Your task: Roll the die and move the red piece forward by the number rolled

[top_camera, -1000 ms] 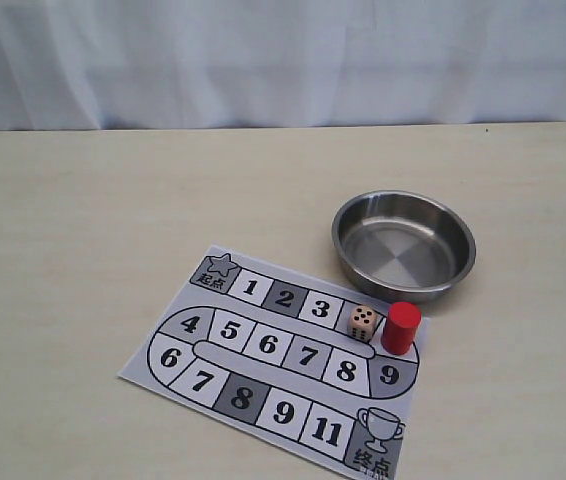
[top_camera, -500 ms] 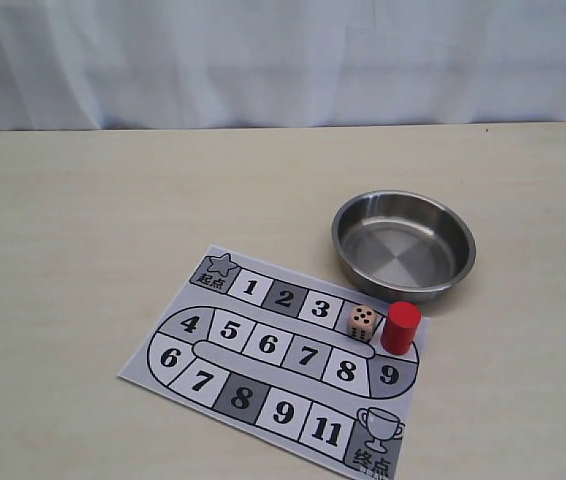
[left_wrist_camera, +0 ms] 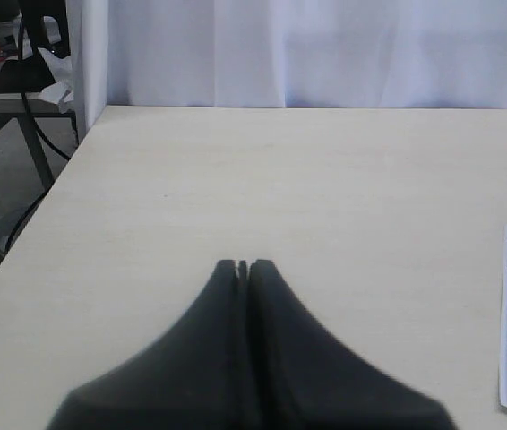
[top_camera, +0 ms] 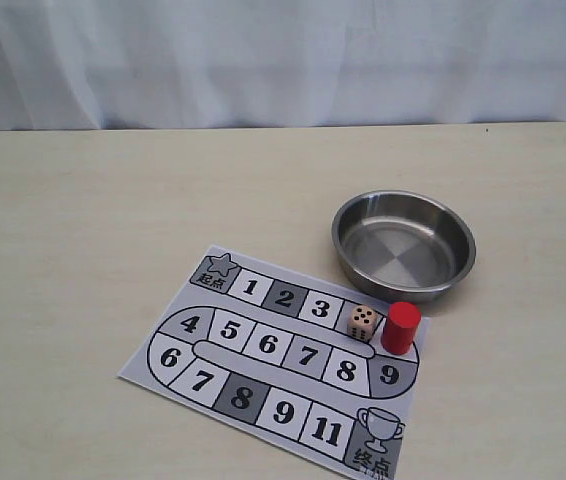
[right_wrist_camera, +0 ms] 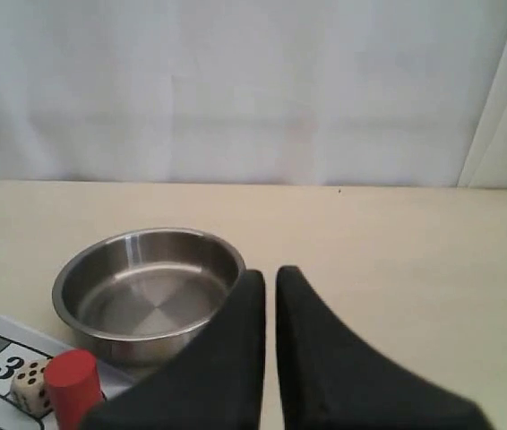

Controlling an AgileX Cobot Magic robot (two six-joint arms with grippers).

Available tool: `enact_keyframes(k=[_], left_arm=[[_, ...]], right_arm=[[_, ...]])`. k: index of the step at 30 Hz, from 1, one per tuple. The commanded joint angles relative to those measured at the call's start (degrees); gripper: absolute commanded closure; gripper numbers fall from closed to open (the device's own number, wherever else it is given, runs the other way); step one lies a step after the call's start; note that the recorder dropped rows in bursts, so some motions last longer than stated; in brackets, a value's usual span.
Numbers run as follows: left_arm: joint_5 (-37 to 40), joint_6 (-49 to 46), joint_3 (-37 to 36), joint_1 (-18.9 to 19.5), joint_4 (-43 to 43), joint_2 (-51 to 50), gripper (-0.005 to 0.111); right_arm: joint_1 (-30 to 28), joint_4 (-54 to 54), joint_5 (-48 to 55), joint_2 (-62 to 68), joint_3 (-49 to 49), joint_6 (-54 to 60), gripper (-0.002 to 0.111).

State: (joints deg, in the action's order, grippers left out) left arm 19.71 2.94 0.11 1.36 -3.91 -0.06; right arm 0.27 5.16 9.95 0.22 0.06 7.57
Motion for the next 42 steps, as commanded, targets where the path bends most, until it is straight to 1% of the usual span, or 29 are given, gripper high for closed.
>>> enact_keyframes(k=[1, 6, 42], left_arm=[[-0.7, 0.3, -0.1, 0.0, 0.0, 0.1, 0.107], [-0.7, 0.3, -0.1, 0.0, 0.0, 0.1, 0.107], [-0.7, 0.3, -0.1, 0.0, 0.0, 0.1, 0.107]], right_arm=[[-0.2, 1.5, 1.8, -0.2, -0.1, 0.4, 0.104], [-0.2, 1.5, 1.1, -0.2, -0.1, 4.0, 0.104], [-0.2, 1.7, 0.5, -0.2, -0.1, 3.1, 0.104]])
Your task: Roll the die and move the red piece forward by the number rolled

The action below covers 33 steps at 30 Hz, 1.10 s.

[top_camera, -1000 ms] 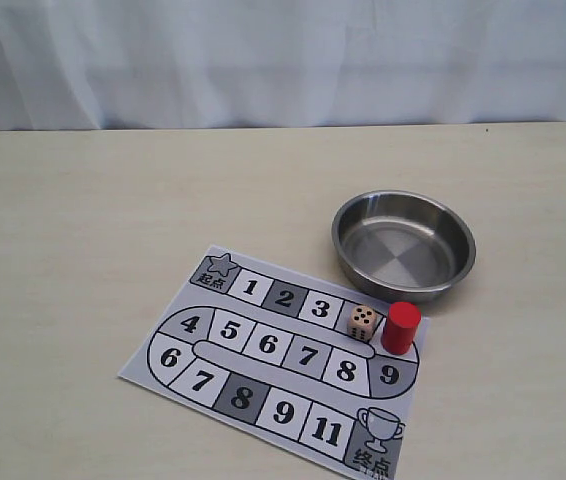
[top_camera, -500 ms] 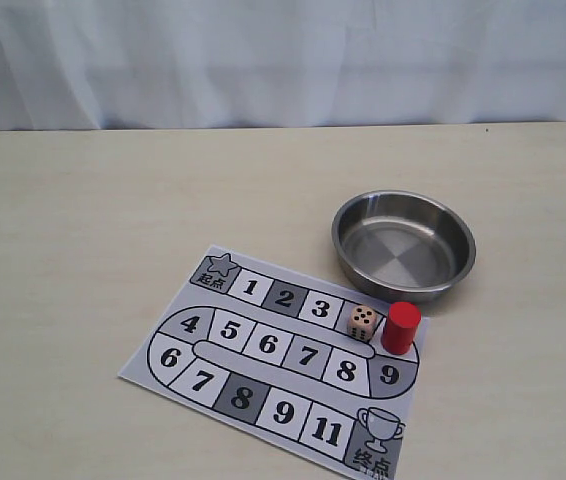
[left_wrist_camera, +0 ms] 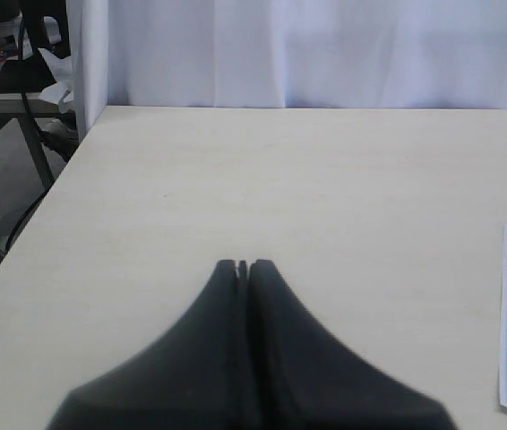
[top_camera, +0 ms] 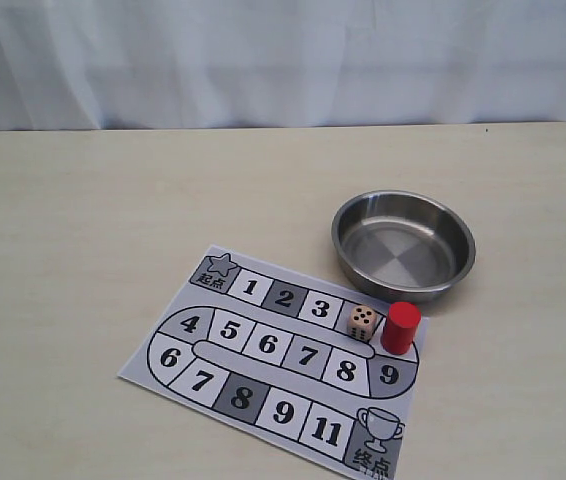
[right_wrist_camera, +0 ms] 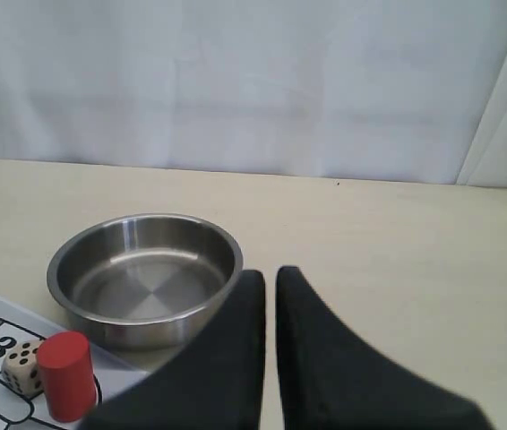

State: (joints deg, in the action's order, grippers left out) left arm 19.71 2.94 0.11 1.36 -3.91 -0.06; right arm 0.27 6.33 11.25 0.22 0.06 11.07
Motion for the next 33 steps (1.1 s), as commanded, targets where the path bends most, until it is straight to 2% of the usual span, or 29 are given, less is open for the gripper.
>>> enact_keyframes(k=[1, 33], left_arm=[[-0.7, 0.3, -0.1, 0.0, 0.0, 0.1, 0.107], [-0.7, 0.3, -0.1, 0.0, 0.0, 0.1, 0.107]], right_arm=[[-0.2, 0.5, -0.9, -0.2, -0.1, -0.4, 0.104], [-0.2, 0.5, -0.9, -0.2, -0.1, -0.4, 0.104]])
